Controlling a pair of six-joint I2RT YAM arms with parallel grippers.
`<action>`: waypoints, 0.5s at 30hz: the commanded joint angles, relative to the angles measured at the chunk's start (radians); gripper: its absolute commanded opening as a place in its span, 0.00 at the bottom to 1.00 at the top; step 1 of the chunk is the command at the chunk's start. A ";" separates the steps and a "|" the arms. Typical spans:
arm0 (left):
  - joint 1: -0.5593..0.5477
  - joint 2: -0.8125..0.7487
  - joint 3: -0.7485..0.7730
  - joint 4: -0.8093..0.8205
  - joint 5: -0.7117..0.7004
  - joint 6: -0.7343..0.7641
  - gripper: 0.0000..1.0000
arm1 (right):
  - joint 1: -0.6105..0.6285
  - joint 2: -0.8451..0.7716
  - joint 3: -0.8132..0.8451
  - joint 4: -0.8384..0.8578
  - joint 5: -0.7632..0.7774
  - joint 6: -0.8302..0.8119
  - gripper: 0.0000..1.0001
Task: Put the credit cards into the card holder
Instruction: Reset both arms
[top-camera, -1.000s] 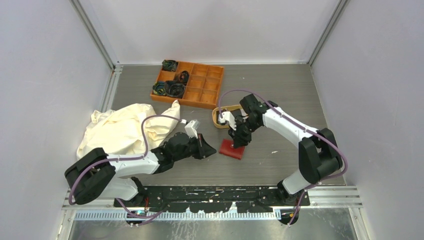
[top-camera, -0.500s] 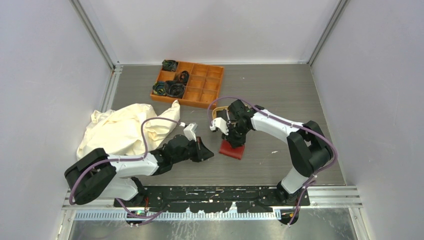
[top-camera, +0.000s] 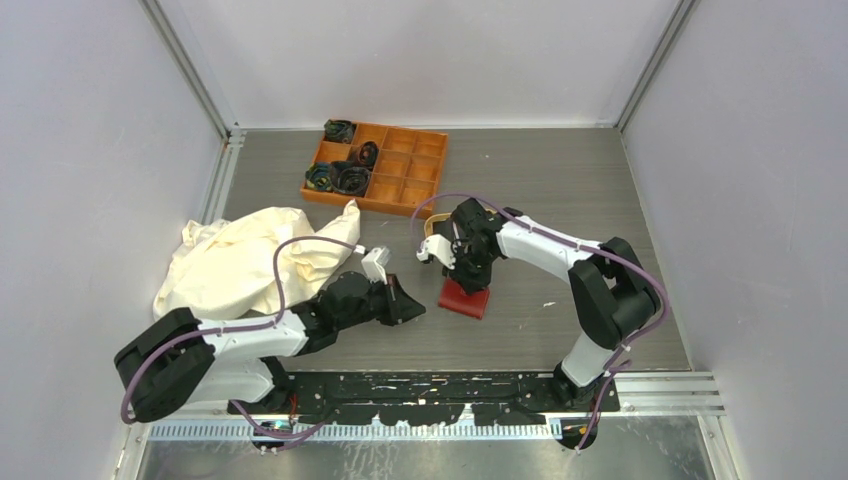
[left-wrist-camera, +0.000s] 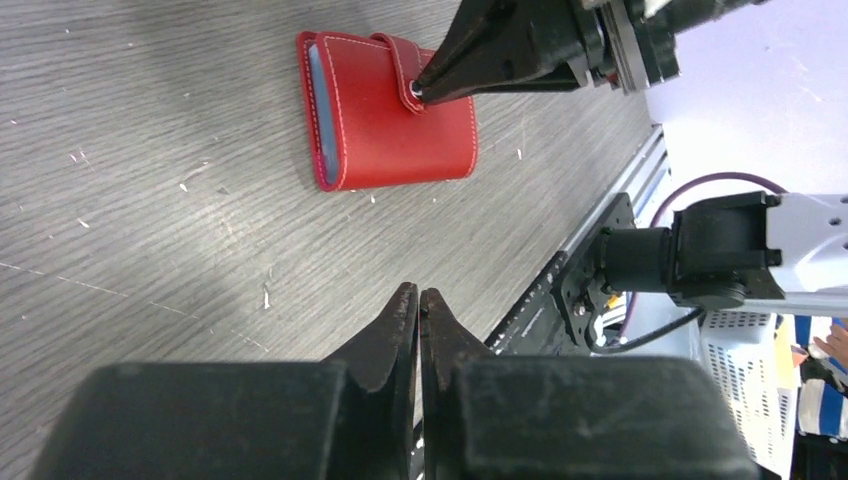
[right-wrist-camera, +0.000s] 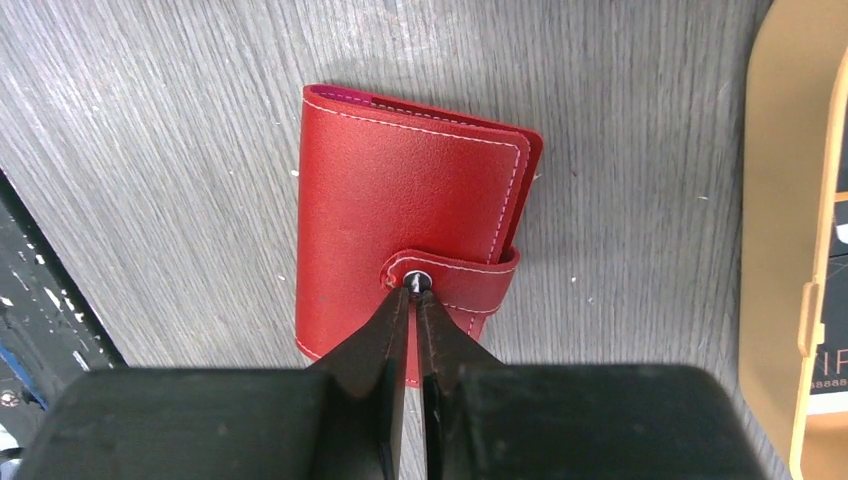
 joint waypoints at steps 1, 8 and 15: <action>0.002 -0.089 -0.025 0.041 0.062 0.018 0.08 | -0.048 -0.045 0.074 -0.041 -0.040 0.035 0.15; 0.117 -0.306 0.059 -0.177 0.220 0.037 0.51 | -0.201 -0.395 0.078 0.014 -0.008 0.098 0.50; 0.233 -0.613 0.275 -0.642 0.017 0.157 1.00 | -0.587 -0.644 0.125 0.195 -0.211 0.589 0.99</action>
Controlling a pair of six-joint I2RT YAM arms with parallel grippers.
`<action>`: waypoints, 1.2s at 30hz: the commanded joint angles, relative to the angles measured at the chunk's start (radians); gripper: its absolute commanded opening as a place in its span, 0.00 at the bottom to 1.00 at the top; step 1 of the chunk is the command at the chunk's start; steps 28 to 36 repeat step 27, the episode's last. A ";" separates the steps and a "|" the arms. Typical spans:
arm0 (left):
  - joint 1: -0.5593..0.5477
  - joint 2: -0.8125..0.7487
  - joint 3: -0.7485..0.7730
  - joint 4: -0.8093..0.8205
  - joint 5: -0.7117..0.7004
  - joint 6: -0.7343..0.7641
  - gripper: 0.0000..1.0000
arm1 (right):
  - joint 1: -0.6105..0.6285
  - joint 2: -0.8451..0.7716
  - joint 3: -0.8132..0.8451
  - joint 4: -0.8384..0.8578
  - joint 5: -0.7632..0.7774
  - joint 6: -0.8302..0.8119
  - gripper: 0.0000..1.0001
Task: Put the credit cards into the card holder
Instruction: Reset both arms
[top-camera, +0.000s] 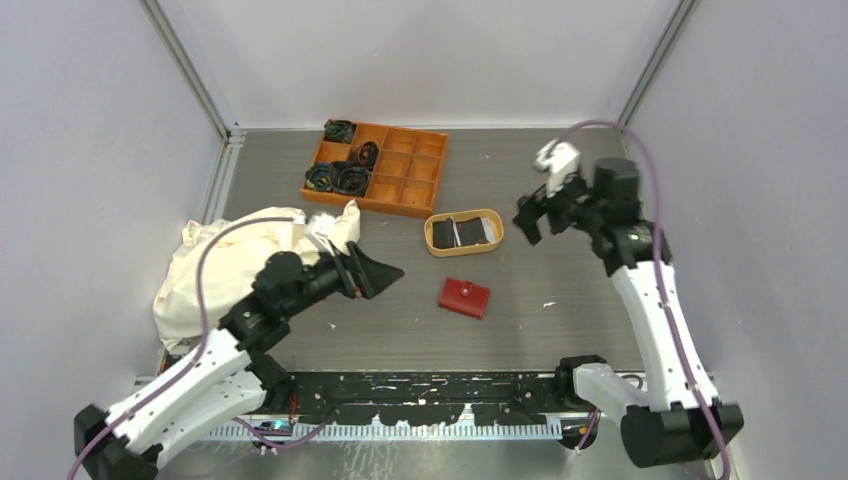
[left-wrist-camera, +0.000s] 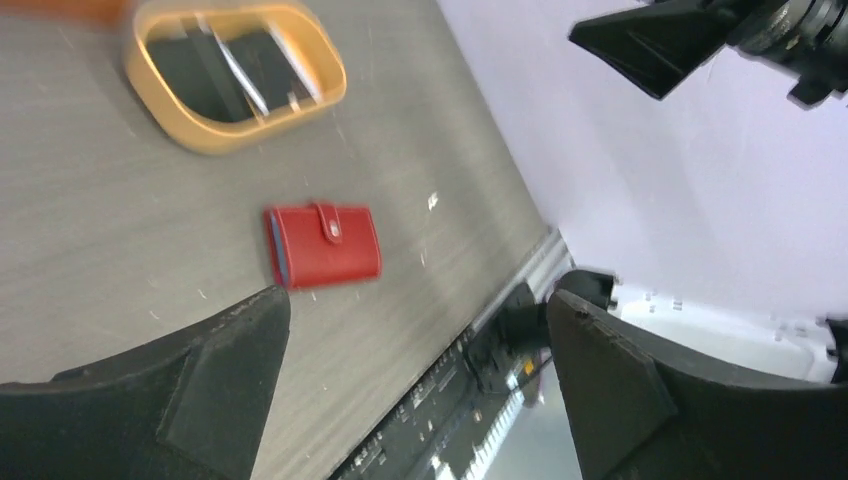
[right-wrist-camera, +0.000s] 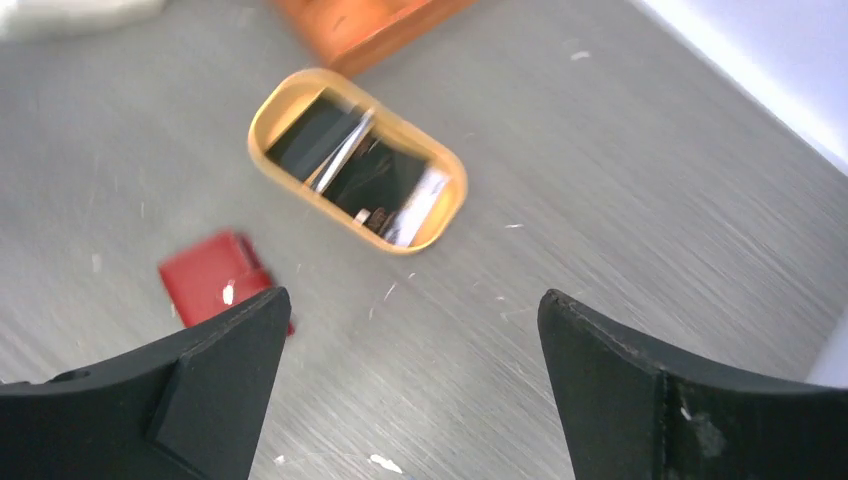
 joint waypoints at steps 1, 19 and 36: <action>0.042 -0.154 0.199 -0.305 -0.129 0.144 1.00 | -0.183 -0.048 0.120 0.075 -0.137 0.375 0.99; 0.043 -0.192 0.670 -0.824 -0.214 0.389 0.98 | -0.219 -0.147 0.326 0.008 0.000 0.871 0.99; 0.043 -0.219 0.658 -0.848 -0.196 0.397 0.99 | -0.233 -0.165 0.310 0.017 0.034 0.868 0.99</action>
